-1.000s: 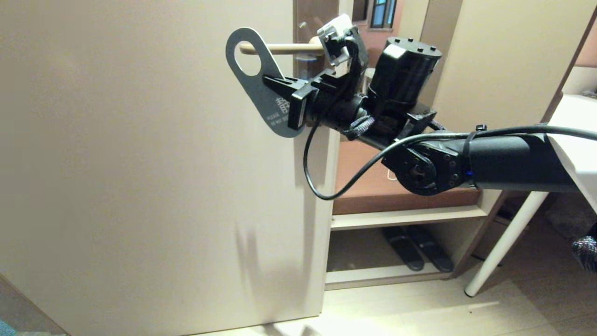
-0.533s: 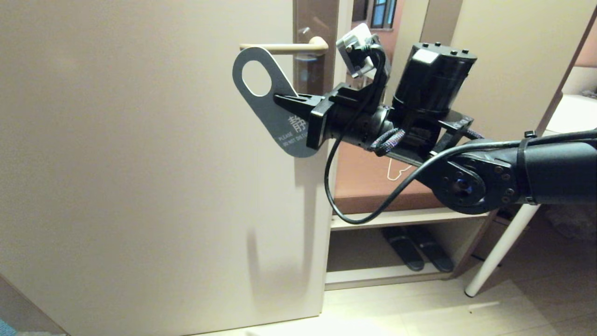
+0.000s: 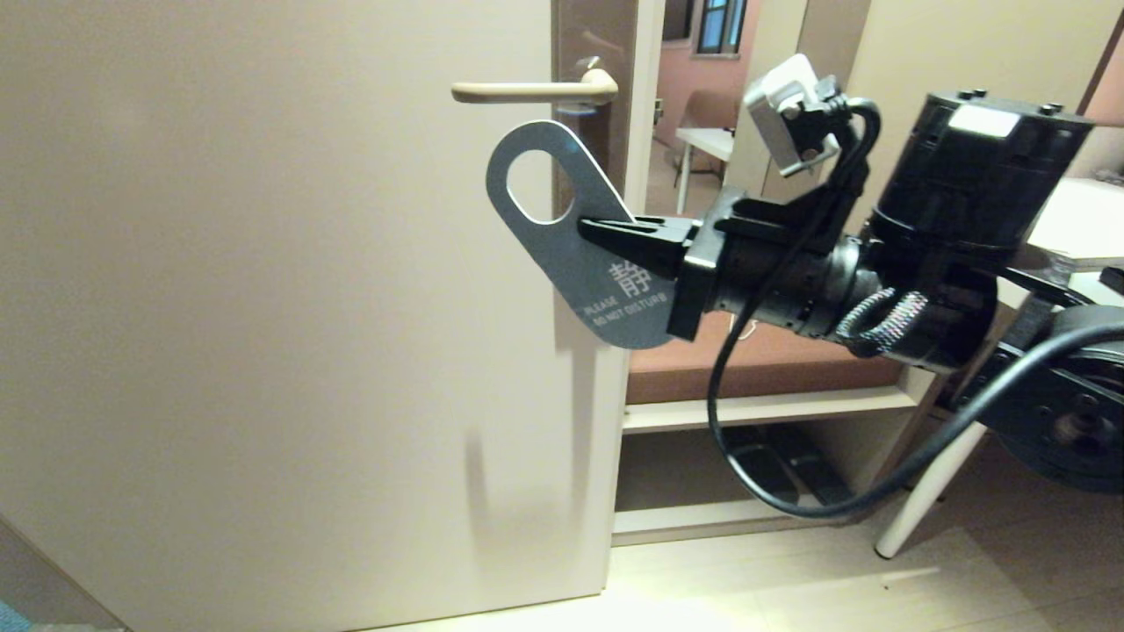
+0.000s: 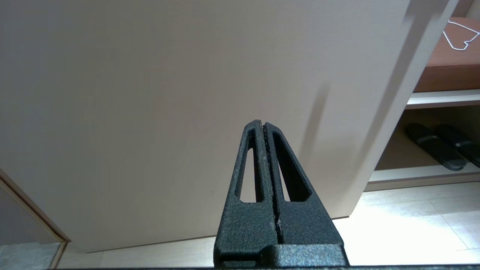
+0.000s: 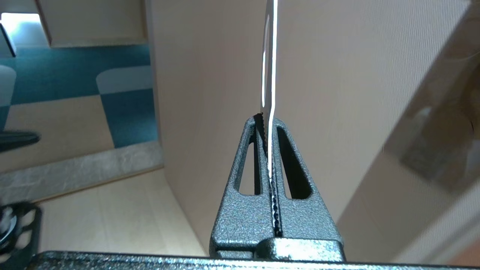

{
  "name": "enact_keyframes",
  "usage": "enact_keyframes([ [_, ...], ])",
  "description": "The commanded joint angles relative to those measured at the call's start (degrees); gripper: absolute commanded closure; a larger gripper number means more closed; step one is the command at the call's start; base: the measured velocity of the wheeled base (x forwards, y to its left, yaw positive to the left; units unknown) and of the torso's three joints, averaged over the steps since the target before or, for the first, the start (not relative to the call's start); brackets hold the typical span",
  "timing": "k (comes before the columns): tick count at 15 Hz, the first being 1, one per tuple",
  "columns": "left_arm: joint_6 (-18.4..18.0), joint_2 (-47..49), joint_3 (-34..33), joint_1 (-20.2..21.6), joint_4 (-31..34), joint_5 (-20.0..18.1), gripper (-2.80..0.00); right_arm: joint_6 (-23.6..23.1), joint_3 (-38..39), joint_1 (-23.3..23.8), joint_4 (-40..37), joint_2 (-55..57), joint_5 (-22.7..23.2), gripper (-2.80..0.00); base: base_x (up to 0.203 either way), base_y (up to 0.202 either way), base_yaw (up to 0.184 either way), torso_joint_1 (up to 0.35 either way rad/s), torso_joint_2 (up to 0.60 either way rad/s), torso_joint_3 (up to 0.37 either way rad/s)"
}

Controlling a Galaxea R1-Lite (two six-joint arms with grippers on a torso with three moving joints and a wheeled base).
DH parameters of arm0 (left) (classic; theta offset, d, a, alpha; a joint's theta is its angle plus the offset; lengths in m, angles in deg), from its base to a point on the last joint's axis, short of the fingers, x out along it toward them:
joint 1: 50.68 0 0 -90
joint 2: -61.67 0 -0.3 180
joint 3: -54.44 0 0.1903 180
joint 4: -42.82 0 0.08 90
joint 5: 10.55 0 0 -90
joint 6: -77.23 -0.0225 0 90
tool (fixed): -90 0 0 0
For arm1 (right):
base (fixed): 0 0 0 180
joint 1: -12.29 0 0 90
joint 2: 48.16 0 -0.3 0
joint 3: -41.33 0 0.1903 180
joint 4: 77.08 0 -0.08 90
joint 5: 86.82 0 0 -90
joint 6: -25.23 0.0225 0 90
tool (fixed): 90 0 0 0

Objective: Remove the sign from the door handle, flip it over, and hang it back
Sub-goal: Hand it to the other hand

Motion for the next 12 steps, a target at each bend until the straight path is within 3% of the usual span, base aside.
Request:
enact_keyframes([
  [1,0.00,0.07,0.00,0.02,-0.04,0.04,0.00,-0.11,4.36,0.43,-0.05,-5.58,0.01,0.00,0.000,0.000,0.000,0.000,0.00,0.000],
  [4,0.00,0.07,0.00,0.02,-0.04,0.04,0.00,-0.36,9.96,4.56,-4.63,-12.67,-2.03,0.00,0.000,0.000,0.000,0.000,0.00,0.000],
  [12,0.00,0.07,0.00,0.02,-0.04,0.04,0.00,-1.39,16.97,24.96,-18.86,-29.15,-17.47,0.00,0.000,0.000,0.000,0.000,0.00,0.000],
])
